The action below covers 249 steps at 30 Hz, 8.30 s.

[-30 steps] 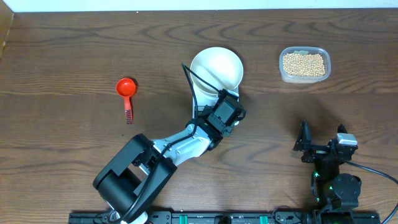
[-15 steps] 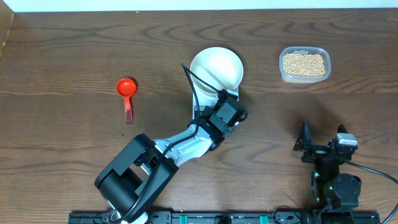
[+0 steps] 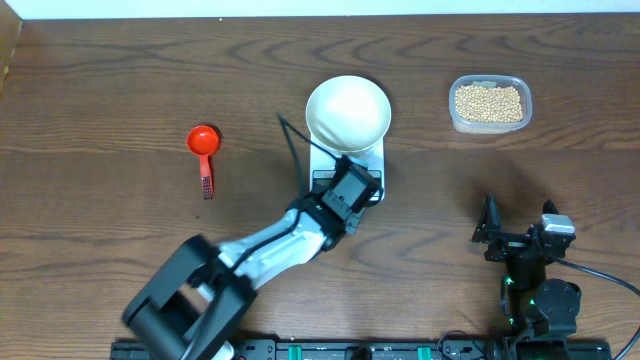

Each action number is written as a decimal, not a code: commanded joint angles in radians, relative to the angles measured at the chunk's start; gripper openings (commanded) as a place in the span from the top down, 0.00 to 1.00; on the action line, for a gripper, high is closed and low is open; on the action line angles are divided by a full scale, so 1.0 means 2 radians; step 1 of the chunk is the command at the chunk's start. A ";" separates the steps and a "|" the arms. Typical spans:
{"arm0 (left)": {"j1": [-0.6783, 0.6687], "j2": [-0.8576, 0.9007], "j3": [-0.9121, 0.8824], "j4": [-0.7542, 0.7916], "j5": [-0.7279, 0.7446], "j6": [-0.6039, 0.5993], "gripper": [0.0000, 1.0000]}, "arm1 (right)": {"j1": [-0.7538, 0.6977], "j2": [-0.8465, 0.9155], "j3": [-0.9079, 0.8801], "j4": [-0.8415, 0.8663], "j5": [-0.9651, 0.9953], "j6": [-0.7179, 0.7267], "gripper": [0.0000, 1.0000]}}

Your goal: Scoop item into bowl and weigh 50g on scale

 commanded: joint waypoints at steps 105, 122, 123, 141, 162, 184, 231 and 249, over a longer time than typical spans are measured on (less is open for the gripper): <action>0.012 -0.030 -0.002 0.055 0.079 -0.034 0.93 | 0.004 -0.003 -0.001 -0.001 0.002 -0.004 0.01; 0.013 0.048 -0.002 0.139 0.030 0.017 0.93 | 0.004 -0.003 -0.001 -0.001 0.002 -0.004 0.01; 0.013 0.048 -0.002 0.140 0.025 0.017 0.93 | 0.004 -0.003 -0.001 -0.001 0.002 -0.004 0.01; 0.031 0.048 -0.002 0.147 0.024 0.032 0.93 | 0.004 -0.003 -0.001 -0.001 0.002 -0.004 0.01; 0.031 0.048 -0.003 0.152 0.048 0.029 0.93 | 0.004 -0.003 -0.001 -0.001 0.002 -0.004 0.01; 0.031 0.077 -0.003 0.138 0.056 0.029 0.93 | 0.004 -0.003 -0.001 -0.001 0.002 -0.004 0.01; 0.028 0.088 -0.010 0.086 0.062 0.020 0.93 | 0.004 -0.003 -0.001 -0.001 0.002 -0.004 0.01; 0.028 0.130 -0.010 0.076 0.061 0.008 0.93 | 0.004 -0.003 -0.001 -0.001 0.002 -0.004 0.01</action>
